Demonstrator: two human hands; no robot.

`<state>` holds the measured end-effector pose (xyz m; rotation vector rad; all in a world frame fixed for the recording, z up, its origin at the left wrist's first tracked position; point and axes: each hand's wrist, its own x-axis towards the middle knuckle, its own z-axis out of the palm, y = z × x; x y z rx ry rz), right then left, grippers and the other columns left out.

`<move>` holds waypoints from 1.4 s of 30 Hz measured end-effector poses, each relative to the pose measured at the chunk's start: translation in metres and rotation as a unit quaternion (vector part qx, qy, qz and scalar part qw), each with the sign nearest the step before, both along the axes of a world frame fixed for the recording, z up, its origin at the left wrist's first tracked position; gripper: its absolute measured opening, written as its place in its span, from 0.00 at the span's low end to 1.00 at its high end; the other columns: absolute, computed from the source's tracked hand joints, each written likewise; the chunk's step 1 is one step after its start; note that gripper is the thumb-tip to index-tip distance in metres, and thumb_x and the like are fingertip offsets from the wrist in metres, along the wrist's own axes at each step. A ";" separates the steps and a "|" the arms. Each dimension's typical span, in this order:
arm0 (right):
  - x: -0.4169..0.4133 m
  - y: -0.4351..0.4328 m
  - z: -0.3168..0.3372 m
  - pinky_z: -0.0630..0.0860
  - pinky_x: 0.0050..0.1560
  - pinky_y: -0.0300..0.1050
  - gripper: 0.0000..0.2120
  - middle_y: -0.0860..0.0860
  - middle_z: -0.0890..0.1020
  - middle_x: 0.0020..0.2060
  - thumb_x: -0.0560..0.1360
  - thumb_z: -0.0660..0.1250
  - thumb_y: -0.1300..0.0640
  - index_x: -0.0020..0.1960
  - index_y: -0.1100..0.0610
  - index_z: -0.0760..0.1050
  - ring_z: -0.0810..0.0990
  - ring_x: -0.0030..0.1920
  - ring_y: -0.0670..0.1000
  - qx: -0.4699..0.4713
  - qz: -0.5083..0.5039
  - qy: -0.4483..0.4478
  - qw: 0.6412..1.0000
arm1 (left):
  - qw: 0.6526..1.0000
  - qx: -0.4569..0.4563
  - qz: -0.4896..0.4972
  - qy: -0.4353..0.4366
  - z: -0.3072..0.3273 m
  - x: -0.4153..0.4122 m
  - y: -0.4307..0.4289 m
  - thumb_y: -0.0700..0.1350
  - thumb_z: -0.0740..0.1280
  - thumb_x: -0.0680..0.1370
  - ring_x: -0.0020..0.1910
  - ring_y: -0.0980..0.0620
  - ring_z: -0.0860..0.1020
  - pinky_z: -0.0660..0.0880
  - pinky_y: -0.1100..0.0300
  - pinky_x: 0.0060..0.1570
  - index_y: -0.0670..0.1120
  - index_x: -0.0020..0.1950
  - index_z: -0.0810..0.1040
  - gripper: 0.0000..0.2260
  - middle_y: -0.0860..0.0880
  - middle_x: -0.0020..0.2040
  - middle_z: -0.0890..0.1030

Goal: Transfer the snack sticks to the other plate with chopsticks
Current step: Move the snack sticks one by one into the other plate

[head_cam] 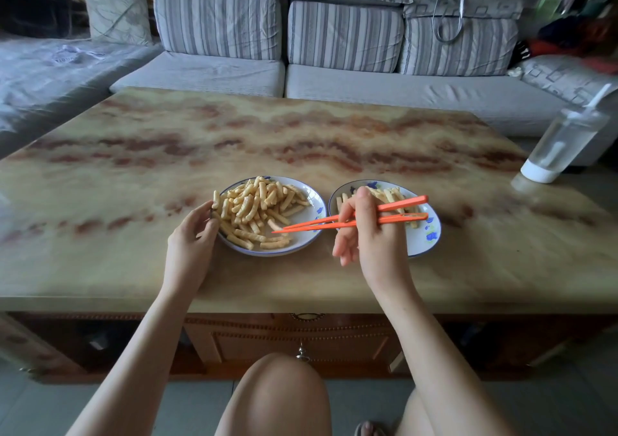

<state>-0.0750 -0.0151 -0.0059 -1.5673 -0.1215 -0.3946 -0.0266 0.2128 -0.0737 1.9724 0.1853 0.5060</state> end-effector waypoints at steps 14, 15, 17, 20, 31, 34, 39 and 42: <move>-0.001 -0.066 0.014 0.62 0.20 0.37 0.21 0.56 0.73 0.18 0.84 0.50 0.53 0.35 0.59 0.69 0.68 0.17 0.51 0.042 -0.183 -0.031 0.982 | 1.000 0.006 -0.001 0.000 -0.001 0.000 0.001 0.41 0.62 0.79 0.54 0.60 0.73 0.64 0.82 0.43 0.48 0.67 0.75 0.16 0.51 0.58 0.79; 0.000 -0.067 0.013 0.62 0.20 0.36 0.21 0.56 0.73 0.18 0.84 0.51 0.53 0.35 0.59 0.69 0.68 0.17 0.50 0.035 -0.188 -0.029 0.981 | 1.000 0.007 -0.001 -0.001 -0.001 -0.001 0.001 0.41 0.62 0.79 0.54 0.60 0.73 0.64 0.82 0.42 0.48 0.66 0.75 0.16 0.52 0.57 0.79; 0.002 -0.068 0.010 0.63 0.19 0.35 0.21 0.56 0.73 0.19 0.83 0.52 0.53 0.36 0.59 0.70 0.69 0.17 0.50 0.018 -0.195 -0.024 0.980 | 1.000 0.006 -0.002 -0.001 0.000 -0.001 0.001 0.40 0.62 0.79 0.54 0.60 0.73 0.64 0.82 0.42 0.48 0.67 0.75 0.16 0.52 0.56 0.78; 0.004 -0.069 0.007 0.64 0.19 0.36 0.20 0.57 0.73 0.19 0.83 0.53 0.53 0.35 0.59 0.71 0.69 0.17 0.51 0.002 -0.203 -0.013 0.979 | 1.000 0.006 -0.001 0.000 -0.001 0.000 0.001 0.40 0.62 0.79 0.54 0.60 0.73 0.63 0.83 0.42 0.47 0.67 0.75 0.16 0.53 0.56 0.78; 0.003 -0.049 0.020 0.63 0.21 0.39 0.23 0.53 0.71 0.17 0.84 0.49 0.50 0.38 0.61 0.69 0.68 0.18 0.52 0.105 -0.163 -0.035 0.980 | 1.000 0.001 0.002 0.005 -0.001 0.001 0.002 0.41 0.62 0.78 0.53 0.60 0.74 0.65 0.79 0.43 0.48 0.66 0.75 0.16 0.52 0.55 0.79; 0.007 -0.030 0.022 0.63 0.20 0.37 0.24 0.53 0.72 0.17 0.84 0.48 0.50 0.36 0.60 0.70 0.68 0.18 0.52 0.111 -0.119 -0.037 0.986 | 1.000 -0.005 0.002 0.007 -0.001 0.000 0.001 0.41 0.62 0.78 0.53 0.60 0.74 0.66 0.74 0.45 0.49 0.66 0.75 0.16 0.52 0.54 0.79; 0.014 0.002 0.023 0.60 0.21 0.35 0.23 0.55 0.71 0.17 0.84 0.48 0.53 0.36 0.61 0.71 0.66 0.17 0.53 0.081 -0.033 -0.034 0.996 | 1.000 -0.003 0.002 0.003 -0.002 0.001 0.002 0.41 0.63 0.78 0.52 0.59 0.74 0.65 0.82 0.42 0.48 0.66 0.76 0.16 0.52 0.54 0.79; 0.025 0.018 0.022 0.59 0.20 0.35 0.22 0.56 0.70 0.18 0.84 0.49 0.54 0.37 0.61 0.72 0.66 0.16 0.50 0.063 0.002 -0.038 0.997 | 1.000 -0.004 0.001 0.001 -0.001 0.001 0.001 0.40 0.63 0.78 0.52 0.59 0.74 0.64 0.83 0.41 0.47 0.66 0.76 0.16 0.53 0.52 0.78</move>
